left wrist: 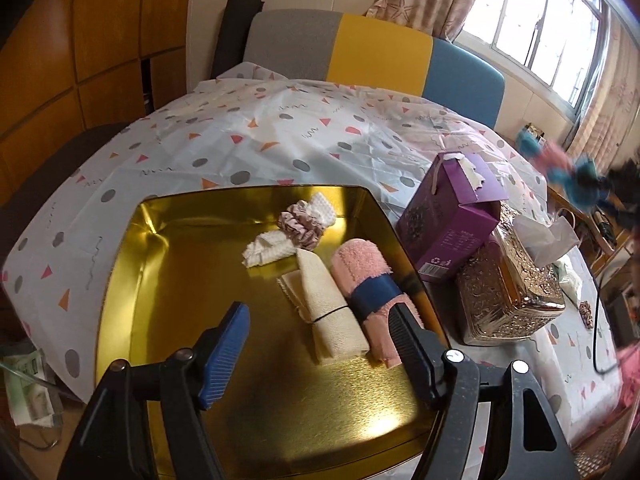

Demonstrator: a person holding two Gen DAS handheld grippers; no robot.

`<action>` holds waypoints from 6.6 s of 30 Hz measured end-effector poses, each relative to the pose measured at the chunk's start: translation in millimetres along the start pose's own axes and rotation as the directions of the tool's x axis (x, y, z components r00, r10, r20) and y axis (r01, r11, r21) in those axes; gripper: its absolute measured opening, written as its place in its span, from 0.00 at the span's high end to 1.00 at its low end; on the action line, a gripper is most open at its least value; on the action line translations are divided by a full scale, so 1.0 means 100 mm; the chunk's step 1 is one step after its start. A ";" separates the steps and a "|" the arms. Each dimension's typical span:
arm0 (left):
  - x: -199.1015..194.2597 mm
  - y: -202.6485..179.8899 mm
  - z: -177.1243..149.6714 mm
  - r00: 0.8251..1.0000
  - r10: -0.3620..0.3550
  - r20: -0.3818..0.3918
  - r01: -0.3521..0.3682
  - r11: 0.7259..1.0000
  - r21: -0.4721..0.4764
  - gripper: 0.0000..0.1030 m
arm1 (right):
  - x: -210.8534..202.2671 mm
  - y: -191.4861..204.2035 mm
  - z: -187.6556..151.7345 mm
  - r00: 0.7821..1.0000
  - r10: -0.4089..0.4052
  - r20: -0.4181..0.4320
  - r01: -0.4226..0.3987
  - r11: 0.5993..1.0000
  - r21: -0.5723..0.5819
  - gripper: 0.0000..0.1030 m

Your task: Organize soft objects

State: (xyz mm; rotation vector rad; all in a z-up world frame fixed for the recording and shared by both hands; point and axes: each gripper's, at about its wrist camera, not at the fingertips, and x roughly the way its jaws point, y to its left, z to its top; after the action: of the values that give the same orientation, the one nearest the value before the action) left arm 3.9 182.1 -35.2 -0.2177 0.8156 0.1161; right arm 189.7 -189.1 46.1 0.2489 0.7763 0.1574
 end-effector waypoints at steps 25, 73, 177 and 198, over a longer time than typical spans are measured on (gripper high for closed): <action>-0.14 0.74 -0.14 0.973 0.228 0.033 -0.218 0.959 -0.178 0.11 | 0.18 2.27 -1.68 0.932 0.198 -0.303 -0.324 0.829 -0.456 0.56; -0.28 -0.11 -0.12 0.983 0.158 0.091 -0.164 0.985 0.061 0.11 | -0.29 0.49 -1.09 0.988 0.142 -0.061 -0.153 0.956 -0.249 0.29; 0.54 -3.44 -0.01 0.912 -0.329 -0.246 0.411 0.730 0.546 0.42 | 0.03 -2.23 -1.18 0.983 0.020 -0.180 0.088 0.815 0.573 0.35; 0.47 -2.93 0.39 0.899 -0.387 -0.204 0.438 0.798 0.415 0.42 | 1.48 -2.11 -0.17 0.973 0.108 -0.202 0.041 0.785 0.618 0.38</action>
State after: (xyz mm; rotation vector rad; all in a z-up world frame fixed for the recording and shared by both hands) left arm 118.1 -92.4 -0.6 0.0455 0.8636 -0.5059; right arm 292.3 -354.9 -123.5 0.8894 1.0409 -0.0463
